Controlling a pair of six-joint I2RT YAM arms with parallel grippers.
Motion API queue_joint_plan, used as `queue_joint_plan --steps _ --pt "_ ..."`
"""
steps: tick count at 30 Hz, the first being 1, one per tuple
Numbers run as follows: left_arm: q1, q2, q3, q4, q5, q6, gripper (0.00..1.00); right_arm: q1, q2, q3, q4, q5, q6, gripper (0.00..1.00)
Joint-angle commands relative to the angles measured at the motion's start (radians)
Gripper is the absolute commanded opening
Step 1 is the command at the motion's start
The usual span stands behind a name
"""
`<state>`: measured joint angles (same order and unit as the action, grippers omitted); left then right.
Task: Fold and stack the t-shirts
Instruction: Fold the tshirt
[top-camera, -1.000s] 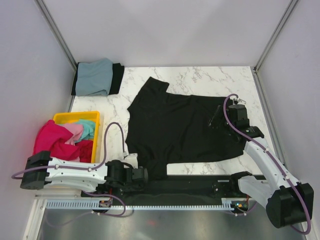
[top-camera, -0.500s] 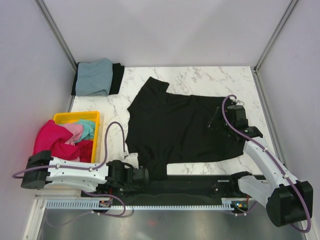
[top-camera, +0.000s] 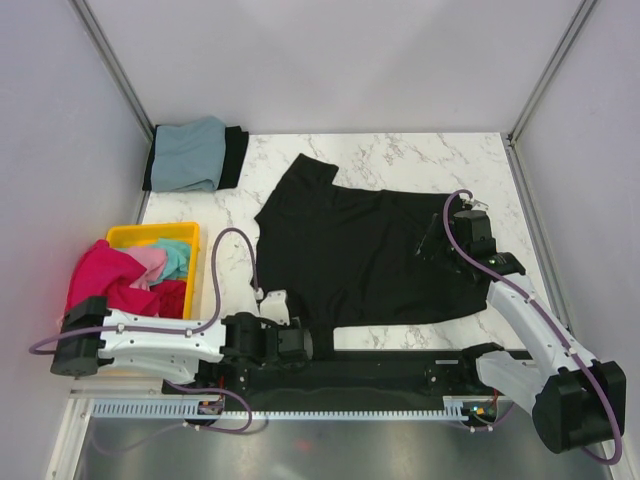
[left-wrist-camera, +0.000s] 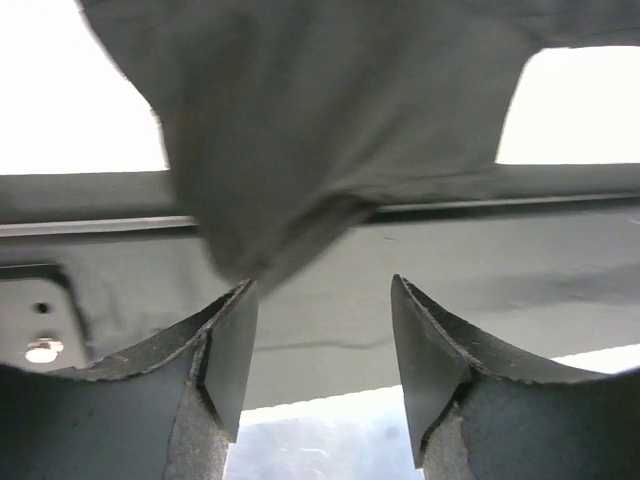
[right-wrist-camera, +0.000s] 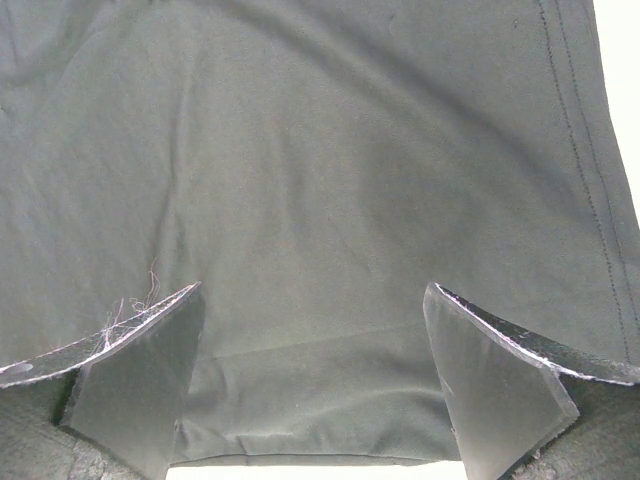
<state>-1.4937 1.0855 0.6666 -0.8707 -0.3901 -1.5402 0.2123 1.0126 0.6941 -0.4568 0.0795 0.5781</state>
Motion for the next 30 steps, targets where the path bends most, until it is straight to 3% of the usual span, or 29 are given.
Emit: queue_joint_plan --steps 1,7,19,21,23,24,27,30 --pt "-0.002 -0.022 -0.062 -0.063 -0.01 -0.084 0.62 0.006 -0.002 -0.002 0.012 -0.001 -0.02 0.98" --pt "-0.002 -0.099 -0.134 -0.045 0.013 -0.103 0.59 0.006 0.007 -0.01 0.015 -0.004 -0.014 0.98" --pt "-0.002 0.02 -0.185 0.142 0.063 -0.09 0.54 0.007 0.006 -0.013 0.012 0.0 -0.02 0.98" --pt "-0.003 0.031 -0.193 0.166 0.062 -0.089 0.46 0.007 0.004 -0.011 0.009 0.006 -0.024 0.98" --pt "-0.002 0.03 -0.194 0.177 0.048 -0.089 0.32 0.007 0.001 -0.001 -0.011 0.029 -0.032 0.98" --pt "-0.002 0.028 -0.19 0.177 0.04 -0.086 0.18 0.006 -0.003 0.004 -0.02 0.035 -0.035 0.98" --pt "-0.002 0.004 -0.159 0.176 -0.001 -0.048 0.02 0.007 -0.038 0.019 -0.066 0.112 -0.02 0.98" --pt "0.016 -0.027 -0.124 0.164 -0.033 0.009 0.02 0.009 -0.098 0.007 -0.121 0.206 0.038 0.98"
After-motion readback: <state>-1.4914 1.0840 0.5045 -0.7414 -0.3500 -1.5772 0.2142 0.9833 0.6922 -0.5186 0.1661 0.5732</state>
